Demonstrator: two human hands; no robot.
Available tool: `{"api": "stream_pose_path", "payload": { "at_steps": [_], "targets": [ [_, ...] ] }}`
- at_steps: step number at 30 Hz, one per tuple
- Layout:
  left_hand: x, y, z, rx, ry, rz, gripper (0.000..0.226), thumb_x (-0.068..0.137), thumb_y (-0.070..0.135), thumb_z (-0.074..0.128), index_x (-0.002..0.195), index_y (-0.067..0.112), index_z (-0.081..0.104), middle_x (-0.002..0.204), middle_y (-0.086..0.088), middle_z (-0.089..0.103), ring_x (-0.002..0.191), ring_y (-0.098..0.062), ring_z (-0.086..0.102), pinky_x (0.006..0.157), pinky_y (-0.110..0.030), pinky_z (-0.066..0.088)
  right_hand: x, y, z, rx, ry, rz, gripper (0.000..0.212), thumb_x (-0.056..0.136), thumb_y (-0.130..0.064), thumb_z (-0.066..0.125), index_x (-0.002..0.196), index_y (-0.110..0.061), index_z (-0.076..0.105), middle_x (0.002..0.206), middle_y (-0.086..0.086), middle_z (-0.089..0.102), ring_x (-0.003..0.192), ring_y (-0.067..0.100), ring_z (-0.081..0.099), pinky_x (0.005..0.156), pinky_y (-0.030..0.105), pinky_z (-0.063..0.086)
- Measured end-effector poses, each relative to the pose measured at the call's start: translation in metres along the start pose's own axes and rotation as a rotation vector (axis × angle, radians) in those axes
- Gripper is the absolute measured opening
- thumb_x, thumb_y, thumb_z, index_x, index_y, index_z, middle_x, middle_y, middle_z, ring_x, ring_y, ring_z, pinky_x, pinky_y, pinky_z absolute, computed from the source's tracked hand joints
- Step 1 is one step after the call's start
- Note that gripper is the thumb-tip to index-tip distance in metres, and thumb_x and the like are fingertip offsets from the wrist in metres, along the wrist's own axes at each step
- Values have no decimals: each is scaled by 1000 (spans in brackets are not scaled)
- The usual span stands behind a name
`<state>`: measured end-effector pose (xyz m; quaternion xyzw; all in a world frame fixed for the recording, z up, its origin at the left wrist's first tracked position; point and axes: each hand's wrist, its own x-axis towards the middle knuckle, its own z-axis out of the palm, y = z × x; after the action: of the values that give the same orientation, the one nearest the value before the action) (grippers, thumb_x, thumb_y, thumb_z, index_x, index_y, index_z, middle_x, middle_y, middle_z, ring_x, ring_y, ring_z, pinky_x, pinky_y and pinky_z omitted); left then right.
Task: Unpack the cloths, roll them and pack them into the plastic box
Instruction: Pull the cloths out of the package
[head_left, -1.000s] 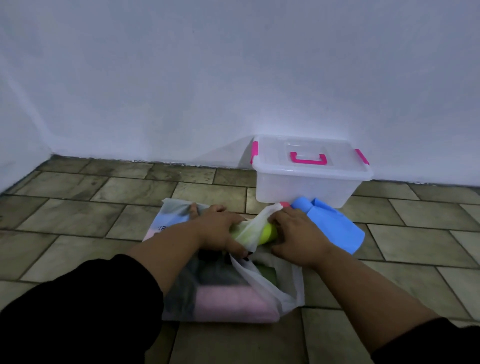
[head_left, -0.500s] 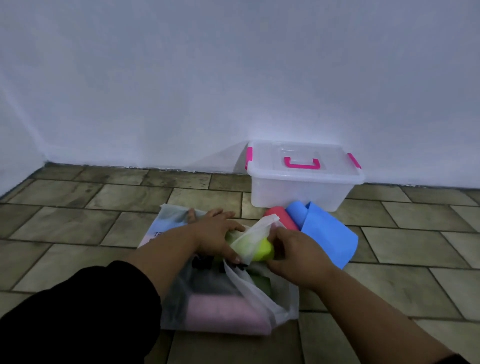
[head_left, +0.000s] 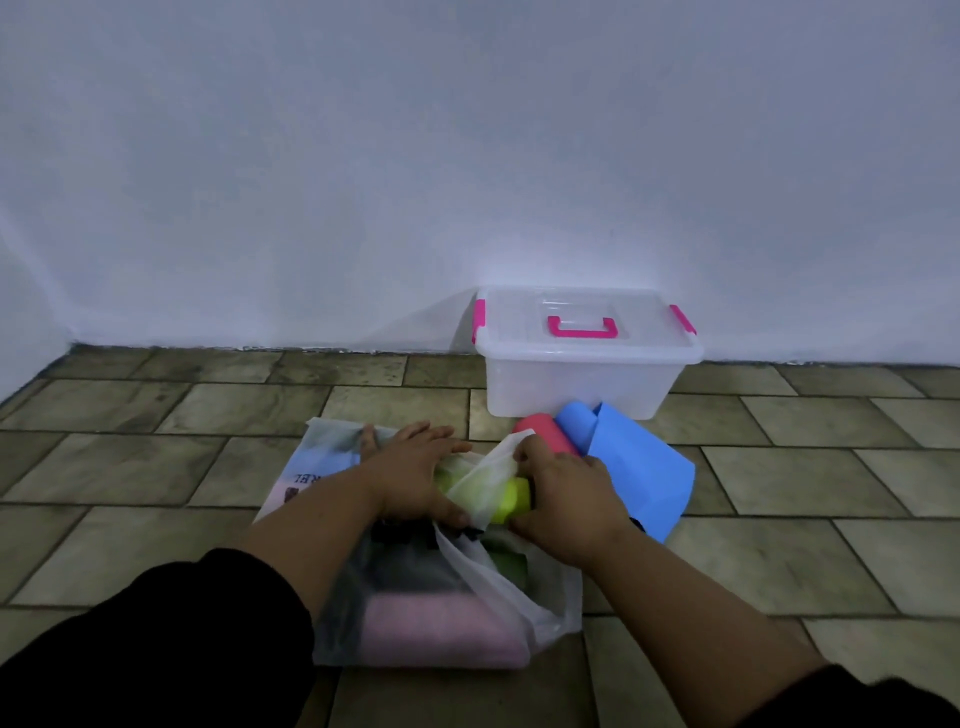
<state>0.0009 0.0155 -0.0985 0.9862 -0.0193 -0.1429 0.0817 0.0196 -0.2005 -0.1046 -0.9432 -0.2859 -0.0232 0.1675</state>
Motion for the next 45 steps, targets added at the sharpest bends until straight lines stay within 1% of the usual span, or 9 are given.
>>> {"api": "stream_pose_path", "payload": {
  "at_steps": [4, 10, 17, 20, 29, 32, 34, 38, 45],
  "targets": [
    [0, -3, 1, -54, 6, 16, 98, 60, 70, 65, 143, 48, 18, 158, 16, 7, 145, -11, -2, 104, -65, -15, -22, 0, -12, 32, 53, -10, 56, 58, -56, 63, 106, -32, 48, 88, -14, 56, 87, 16, 55, 75, 32, 34],
    [3, -5, 5, -44, 30, 24, 99, 57, 71, 65, 143, 50, 19, 158, 16, 8, 145, -12, -2, 103, -66, -15, -44, 29, -62, 499, 180, 94, 46, 59, -7, 77, 86, -41, 62, 93, -6, 59, 84, 7, 57, 73, 18, 45],
    [3, -7, 9, -17, 32, 24, 99, 55, 74, 63, 142, 51, 19, 157, 17, 7, 145, -13, -3, 102, -65, -17, -35, 101, -78, 1160, 498, 486, 36, 77, 10, 61, 82, -25, 63, 90, 8, 63, 80, 26, 62, 67, 36, 57],
    [2, -6, 8, -17, 31, 30, 99, 56, 73, 64, 142, 50, 21, 157, 17, 7, 145, -13, -3, 102, -66, -17, -28, 112, -56, 955, 607, 645, 30, 73, 2, 68, 84, -25, 60, 89, 10, 61, 78, 27, 58, 63, 31, 48],
    [-20, 24, 2, -107, 75, 10, 100, 72, 67, 59, 145, 46, -6, 157, 16, -11, 145, -17, -10, 104, -70, -9, -36, 85, -39, 181, 405, 458, 38, 68, -10, 76, 105, -11, 66, 107, 20, 56, 97, 36, 57, 81, 35, 41],
    [-38, 39, 14, -26, 74, 53, 104, 67, 81, 46, 137, 50, -24, 155, 17, -21, 143, -18, -18, 101, -69, -13, -44, 40, -45, 283, 390, 160, 30, 67, -12, 78, 94, -19, 68, 97, 0, 62, 85, 10, 54, 76, 14, 38],
    [-52, 36, 18, 58, 42, 67, 107, 64, 84, 45, 134, 52, -30, 153, 16, -28, 141, -21, -25, 99, -71, -14, -50, 9, -44, 399, 84, 95, 23, 72, -21, 76, 88, -34, 66, 85, -17, 63, 75, -3, 55, 67, 3, 37],
    [-75, 22, 26, 62, -20, -29, 104, 67, 83, 45, 134, 52, -29, 151, 14, -30, 141, -22, -25, 99, -73, -11, -49, -22, -33, 284, -406, 29, 33, 79, -34, 68, 112, -34, 64, 102, -19, 62, 91, 2, 58, 66, 11, 41],
    [-89, 22, 47, -27, 119, -57, 99, 68, 84, 40, 137, 53, -24, 154, 15, -23, 140, -15, -25, 104, -68, -9, -35, -35, -30, 261, -558, 66, 53, 72, -25, 71, 122, -30, 59, 115, -3, 63, 96, 12, 60, 74, 21, 48]
  ]
}}
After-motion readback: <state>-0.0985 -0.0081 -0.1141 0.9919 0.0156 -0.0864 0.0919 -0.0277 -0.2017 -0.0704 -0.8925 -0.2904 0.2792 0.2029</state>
